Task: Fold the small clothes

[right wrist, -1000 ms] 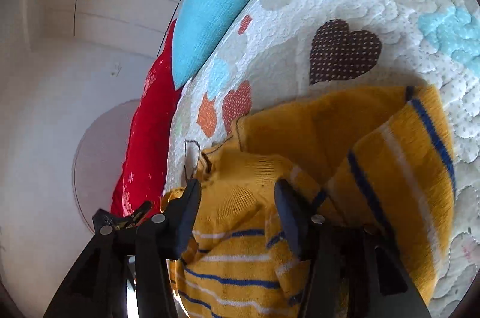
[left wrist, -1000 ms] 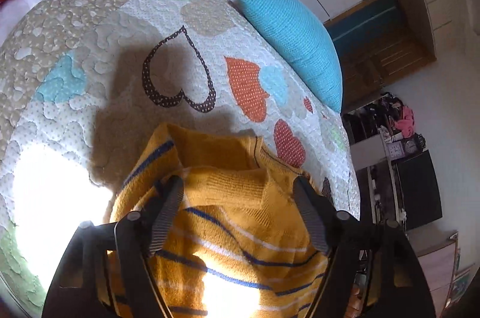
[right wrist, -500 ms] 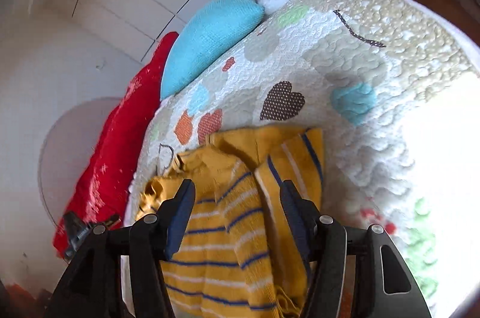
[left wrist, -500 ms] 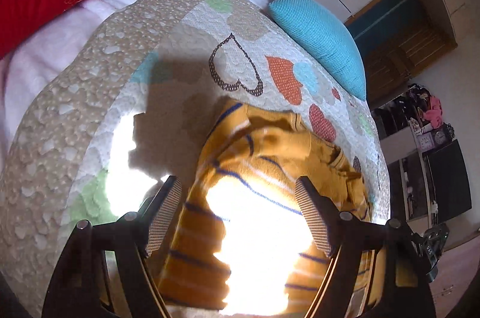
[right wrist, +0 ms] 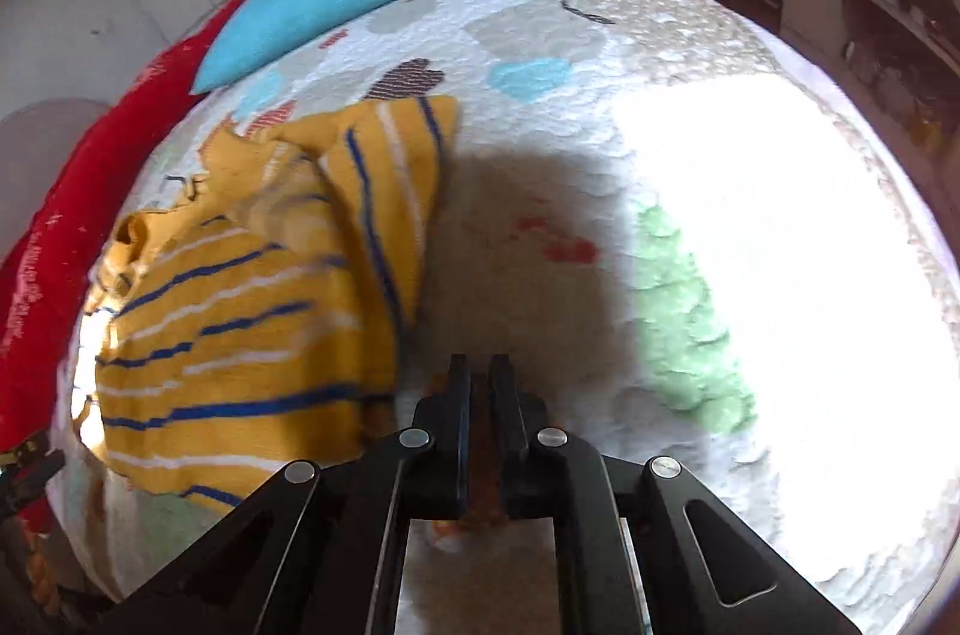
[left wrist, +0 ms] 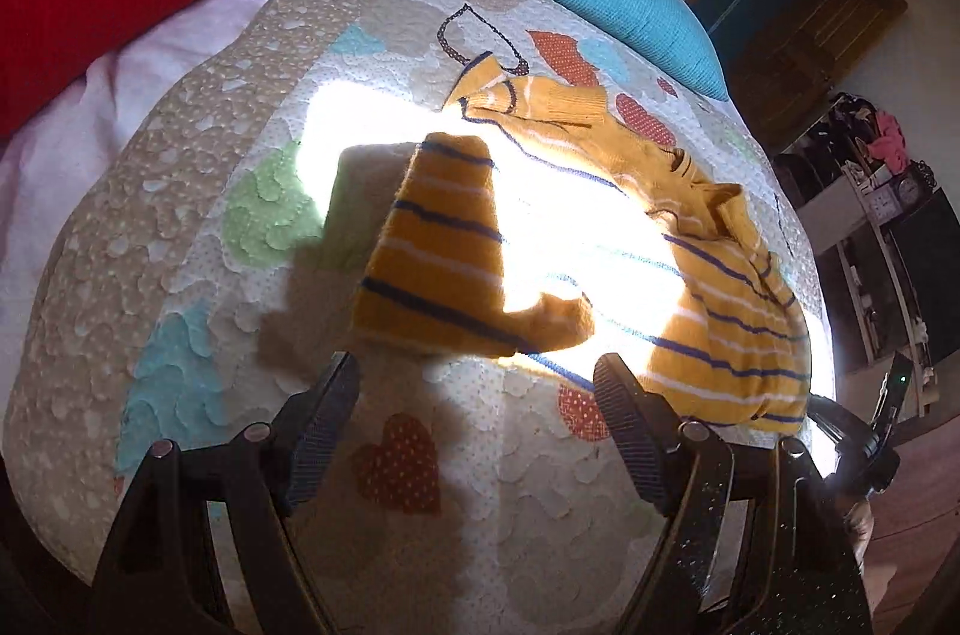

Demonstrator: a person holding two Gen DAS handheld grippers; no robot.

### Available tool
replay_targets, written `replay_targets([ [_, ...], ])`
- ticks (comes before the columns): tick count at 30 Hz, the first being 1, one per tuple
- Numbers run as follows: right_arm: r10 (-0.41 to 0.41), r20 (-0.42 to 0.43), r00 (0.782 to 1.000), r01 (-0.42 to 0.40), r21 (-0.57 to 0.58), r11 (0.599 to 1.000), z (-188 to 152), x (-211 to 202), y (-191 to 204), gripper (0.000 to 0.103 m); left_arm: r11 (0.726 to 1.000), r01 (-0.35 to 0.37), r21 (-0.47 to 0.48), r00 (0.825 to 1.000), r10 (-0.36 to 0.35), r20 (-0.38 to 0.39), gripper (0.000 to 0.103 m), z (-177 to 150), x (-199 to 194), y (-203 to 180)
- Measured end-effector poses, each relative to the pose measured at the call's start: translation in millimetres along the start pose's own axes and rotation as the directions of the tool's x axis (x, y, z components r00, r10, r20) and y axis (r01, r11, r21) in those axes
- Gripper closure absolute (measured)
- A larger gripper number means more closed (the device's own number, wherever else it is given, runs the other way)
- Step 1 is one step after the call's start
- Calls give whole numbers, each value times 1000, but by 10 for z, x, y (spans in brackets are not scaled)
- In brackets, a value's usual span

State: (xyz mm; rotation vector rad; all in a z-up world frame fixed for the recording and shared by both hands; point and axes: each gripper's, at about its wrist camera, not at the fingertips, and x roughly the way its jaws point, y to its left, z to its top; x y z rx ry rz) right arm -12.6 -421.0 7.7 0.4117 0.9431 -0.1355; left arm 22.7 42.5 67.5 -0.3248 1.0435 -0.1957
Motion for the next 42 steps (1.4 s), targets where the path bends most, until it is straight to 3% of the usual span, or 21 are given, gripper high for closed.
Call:
replay_targets([
  [3, 67, 92, 994, -70, 35, 997, 20, -304, -47, 95, 999, -37, 38, 999, 36, 33, 24, -123, -126, -31],
  [5, 93, 172, 981, -90, -26, 996, 84, -525, 131, 94, 997, -55, 55, 998, 53, 42, 24, -194, -167, -52],
  [7, 153, 184, 971, -136, -99, 986, 182, -578, 416, 92, 996, -63, 61, 997, 60, 40, 24, -251, -172, -85],
  [11, 223, 86, 971, -200, -223, 954, 357, -185, 1056, 91, 996, -55, 75, 998, 53, 28, 24, -375, -151, -171],
  [14, 223, -20, 975, -221, -238, 946, 483, 330, 1362, 91, 995, -48, 83, 999, 48, 5, 24, -427, -121, -190],
  [16, 168, 22, 986, -160, -204, 966, 639, 510, 1328, 91, 994, -55, 91, 998, 55, 10, 24, -445, -160, -163],
  [19, 107, 60, 992, -105, -36, 994, 929, 720, 928, 90, 995, -65, 81, 998, 63, 27, 24, -388, -215, -52],
  [22, 161, 53, 986, -167, 142, 976, 1068, 808, 520, 92, 996, -59, 67, 998, 58, 21, 24, -201, -170, 25],
  [24, 200, 58, 978, -208, 188, 960, 1042, 760, 440, 92, 994, -59, 87, 998, 57, 28, 24, -17, -114, -29],
  [25, 188, 70, 980, -198, 178, 964, 1011, 700, 465, 91, 992, -62, 113, 998, 58, 35, 24, 88, -71, -92],
  [27, 154, 119, 981, -170, 134, 976, 904, 554, 547, 77, 982, -61, 178, 998, 56, 33, 23, 299, 84, -292],
  [29, 146, 156, 977, -160, 84, 984, 814, 470, 646, 56, 974, -66, 218, 998, 60, 34, 23, 513, 294, -477],
  [32, 115, 160, 980, -120, 23, 993, 713, 544, 730, 54, 972, -5, 237, 1000, 2, 11, 23, 847, 680, -688],
  [34, 106, 167, 980, -107, -3, 994, 666, 636, 755, 54, 973, -2, 233, 1000, 5, -13, 24, 1052, 974, -776],
  [37, 111, 187, 976, -110, -14, 994, 630, 620, 718, 52, 963, -99, 252, 993, 110, -31, 23, 1323, 1414, -821],
  [42, 188, 213, 959, -196, 20, 980, 611, 643, 589, 52, 925, -304, 229, 951, 309, 16, 24, 1746, 1796, -617],
])
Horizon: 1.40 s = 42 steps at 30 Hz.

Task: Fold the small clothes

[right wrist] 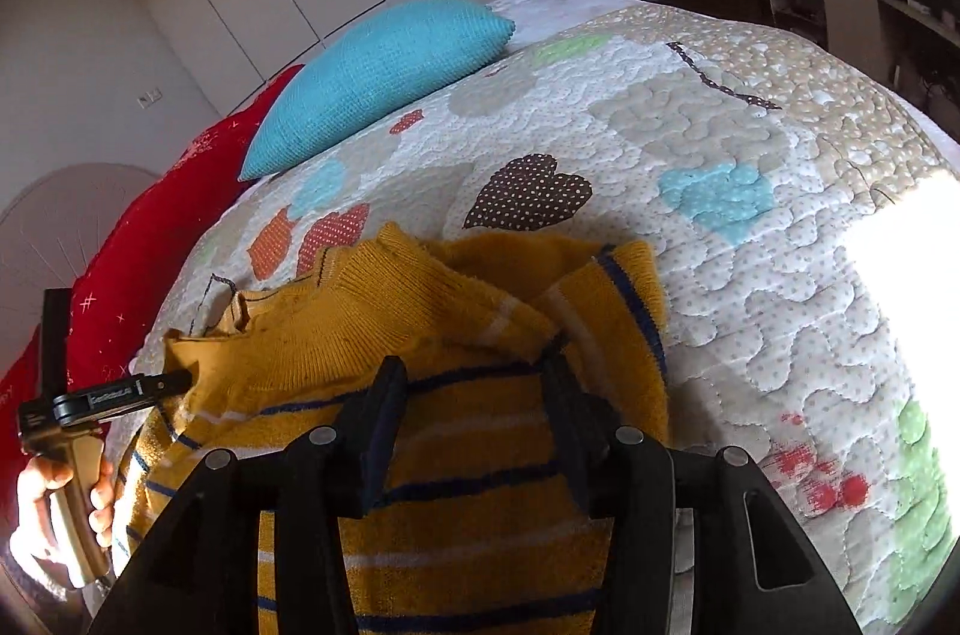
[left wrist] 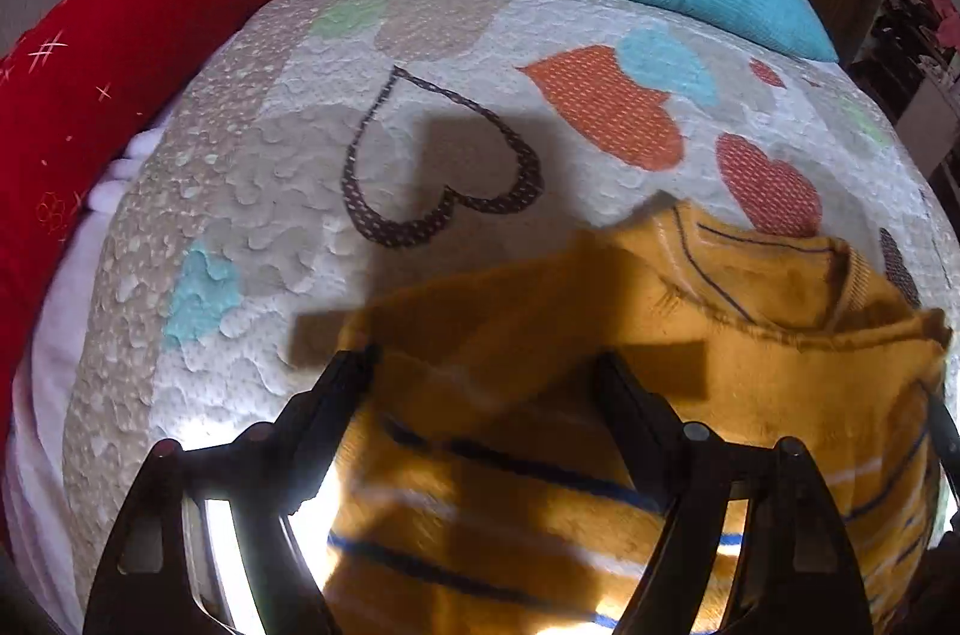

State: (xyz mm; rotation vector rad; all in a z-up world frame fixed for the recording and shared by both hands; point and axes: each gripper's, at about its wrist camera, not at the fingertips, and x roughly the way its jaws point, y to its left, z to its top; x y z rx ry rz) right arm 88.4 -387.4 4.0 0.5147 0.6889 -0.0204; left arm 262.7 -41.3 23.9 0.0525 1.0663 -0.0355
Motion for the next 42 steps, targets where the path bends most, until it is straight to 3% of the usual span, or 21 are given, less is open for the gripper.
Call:
replay_targets([
  [2, 39, 4, 999, -39, 25, 999, -2, 0, -51, 50, 999, 6, -53, 1000, -7, -20, 24, 103, 90, 152],
  [4, 65, 8, 998, -65, 42, 997, -3, -3, -80, 49, 991, 63, -122, 997, -69, -46, 24, 121, 127, 316],
  [8, 89, 14, 996, -90, 52, 995, -17, -14, -92, 47, 971, 131, -199, 990, -139, -27, 24, 15, -7, 494],
  [16, 120, 24, 993, -121, 86, 989, -37, -34, -145, 48, 973, 170, -157, 986, -168, 24, 23, -673, -731, 697],
  [22, 110, -20, 994, -108, 80, 991, 17, -22, -124, 47, 965, 225, -135, 973, -230, -25, 21, -1291, -745, 717],
  [24, 52, -83, 995, -50, 24, 998, 73, -61, -18, 48, 975, 196, -109, 979, -201, -37, 28, -1380, -700, 690],
  [25, 16, -94, 995, -16, 1, 1000, 75, -121, 32, 47, 982, 171, -84, 984, -174, -33, 39, -1398, -714, 692],
  [27, -28, -89, 996, 26, -25, 999, 23, -311, 101, 46, 986, 138, -94, 990, -140, -13, 40, -1422, -779, 783],
  [29, -57, -75, 996, 53, -57, 997, -59, -518, 132, 40, 991, 49, -122, 999, -49, 3, 47, -1427, -836, 925],
  [32, -72, -51, 996, 68, -71, 995, -233, -847, 72, 37, 983, 20, -182, 1000, -19, 7, 47, -1522, -960, 1142],
  [36, -46, -45, 998, 45, -33, 998, -526, -1160, -44, 35, 984, 49, -172, 994, -31, 102, 45, -1802, -1336, 1123],
  [38, -53, -37, 998, 52, -40, 998, -673, -1254, -16, 35, 986, 43, -160, 989, -19, 148, 33, -1952, -1504, 1025],
  [42, -75, -8, 997, 74, -90, 993, -856, -1345, 166, 35, 985, 49, -165, 980, -16, 196, 25, -2181, -1725, 823],
])
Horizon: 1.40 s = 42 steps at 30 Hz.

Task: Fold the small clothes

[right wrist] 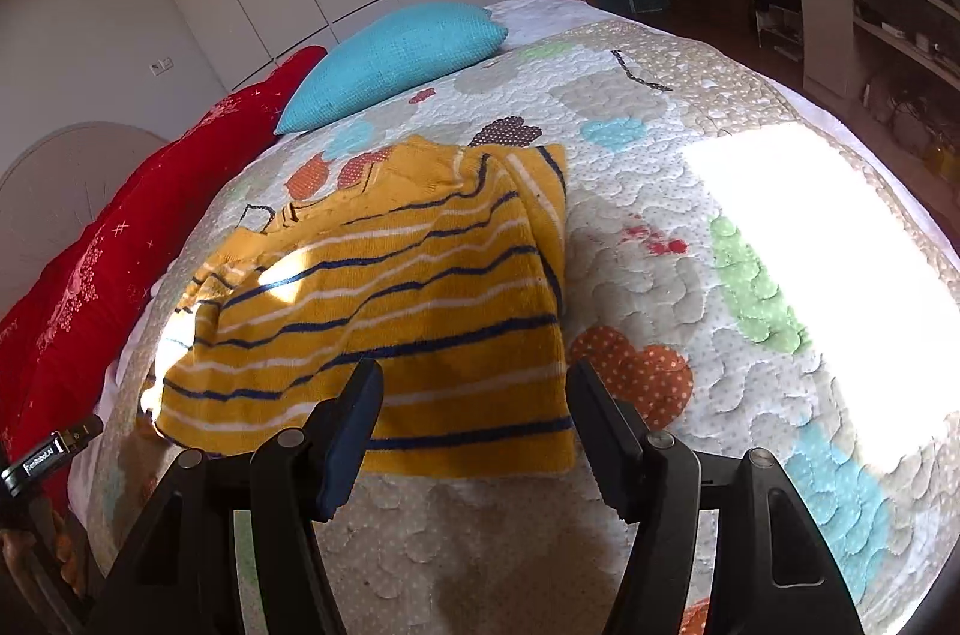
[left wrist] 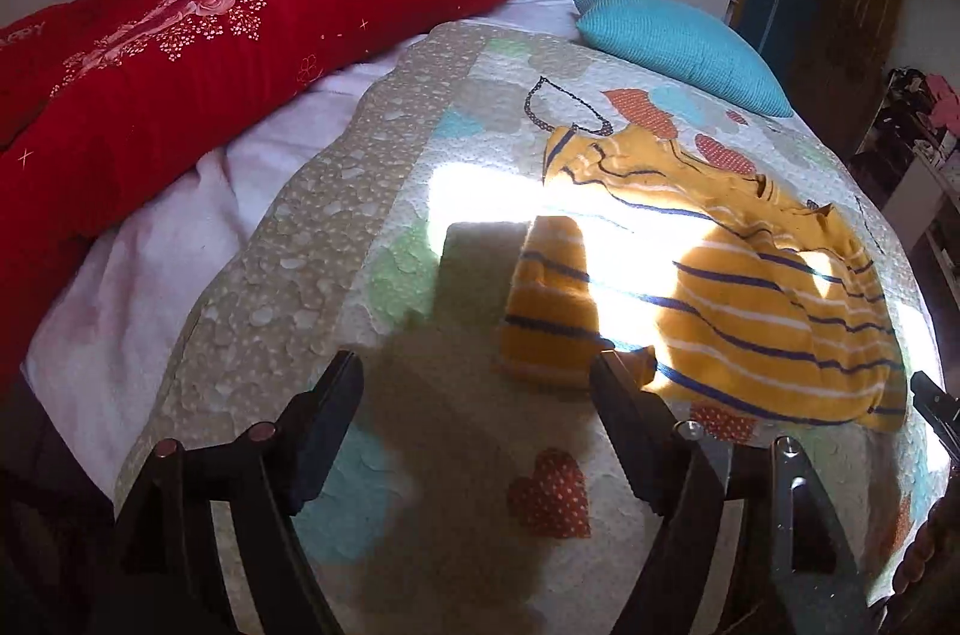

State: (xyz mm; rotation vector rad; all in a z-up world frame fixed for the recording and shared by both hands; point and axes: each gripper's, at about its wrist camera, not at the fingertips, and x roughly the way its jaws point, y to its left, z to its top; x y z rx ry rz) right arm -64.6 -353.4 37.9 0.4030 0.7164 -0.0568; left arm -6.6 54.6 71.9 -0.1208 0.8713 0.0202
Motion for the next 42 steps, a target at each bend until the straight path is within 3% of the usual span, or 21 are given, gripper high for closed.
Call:
replay_targets([
  [5, -1, 8, 1000, 2, -102, 995, 113, 43, 343, 35, 996, 56, -66, 998, -55, 6, 22, -230, -161, -112],
  [10, -11, -44, 999, 0, -245, 969, 699, 479, 775, 35, 998, 61, 2, 998, -61, 29, 22, -432, -255, -297],
  [15, -27, -186, 982, -3, -161, 987, 1157, 1350, 790, 35, 995, 98, 32, 995, -98, 6, 22, -530, -266, -277],
  [17, -80, -239, 968, 51, -126, 991, 1264, 1680, 663, 35, 992, 125, 27, 992, -125, -14, 22, -544, -271, -214],
  [20, -153, -242, 958, 146, -48, 988, 1408, 1908, 369, 39, 995, 102, 16, 995, -102, 6, 22, -555, -313, -105],
  [23, -106, -213, 971, 119, 53, 991, 1484, 1782, 239, 38, 996, 90, -2, 996, -90, 11, 22, -553, -308, -27],
  [28, -99, -158, 983, 92, -48, 995, 1341, 1250, 354, 36, 994, 112, -18, 994, -112, -13, 22, -578, -282, -72],
  [34, -39, -117, 992, 24, -127, 992, 805, 392, 333, 30, 992, 121, 22, 993, -121, 8, 22, -634, -412, -281],
  [39, -21, -66, 998, 15, -82, 997, 275, -100, 230, 29, 996, 72, 44, 993, -75, 86, 22, -637, -633, -408],
  [40, -32, -50, 998, 28, -81, 996, 177, -188, 228, 29, 998, 50, 47, 992, -55, 116, 19, -631, -694, -430],
  [42, -39, -30, 999, 37, -69, 997, 3, -315, 233, 29, 999, 9, 45, 979, -18, 202, 4, -634, -840, -481],
])
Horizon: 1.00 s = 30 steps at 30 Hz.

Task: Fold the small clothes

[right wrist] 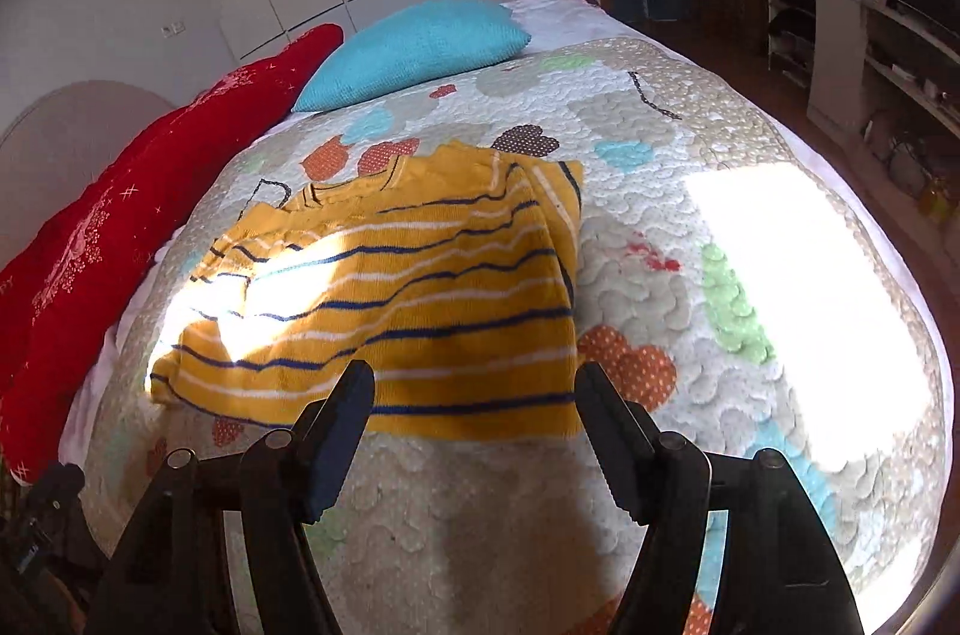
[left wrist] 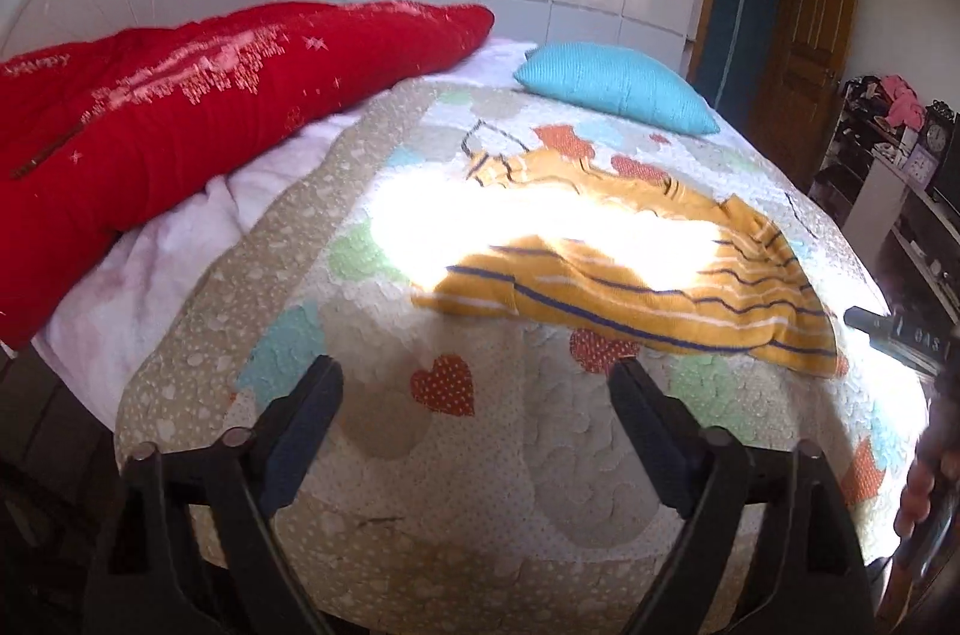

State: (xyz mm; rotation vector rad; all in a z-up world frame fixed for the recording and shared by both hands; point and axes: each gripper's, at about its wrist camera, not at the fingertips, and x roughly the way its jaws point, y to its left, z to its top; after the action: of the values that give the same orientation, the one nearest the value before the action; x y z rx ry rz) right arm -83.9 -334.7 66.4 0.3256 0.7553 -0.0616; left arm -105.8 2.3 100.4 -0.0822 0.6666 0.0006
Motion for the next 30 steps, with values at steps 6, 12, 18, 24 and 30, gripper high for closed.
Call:
replay_targets([
  [6, -23, 25, 999, 22, 26, 999, -343, -190, 100, 27, 998, -38, 43, 993, 33, 113, 0, 62, -174, -138],
  [12, -26, 1, 1000, 26, -41, 999, -472, -168, 344, 26, 997, 80, 5, 989, -79, -122, 0, -99, 152, -187],
  [18, -36, -25, 999, 34, -77, 996, -545, -85, 466, 26, 996, 84, 41, 986, -77, -149, 0, -201, 180, -283],
  [24, -43, -57, 997, 38, -85, 996, -591, 7, 484, 26, 996, 88, 36, 982, -80, -169, 0, -221, 212, -284],
  [30, -46, -80, 996, 39, -86, 996, -641, 64, 496, 26, 995, 89, 43, 979, -80, -188, 0, -236, 249, -304],
])
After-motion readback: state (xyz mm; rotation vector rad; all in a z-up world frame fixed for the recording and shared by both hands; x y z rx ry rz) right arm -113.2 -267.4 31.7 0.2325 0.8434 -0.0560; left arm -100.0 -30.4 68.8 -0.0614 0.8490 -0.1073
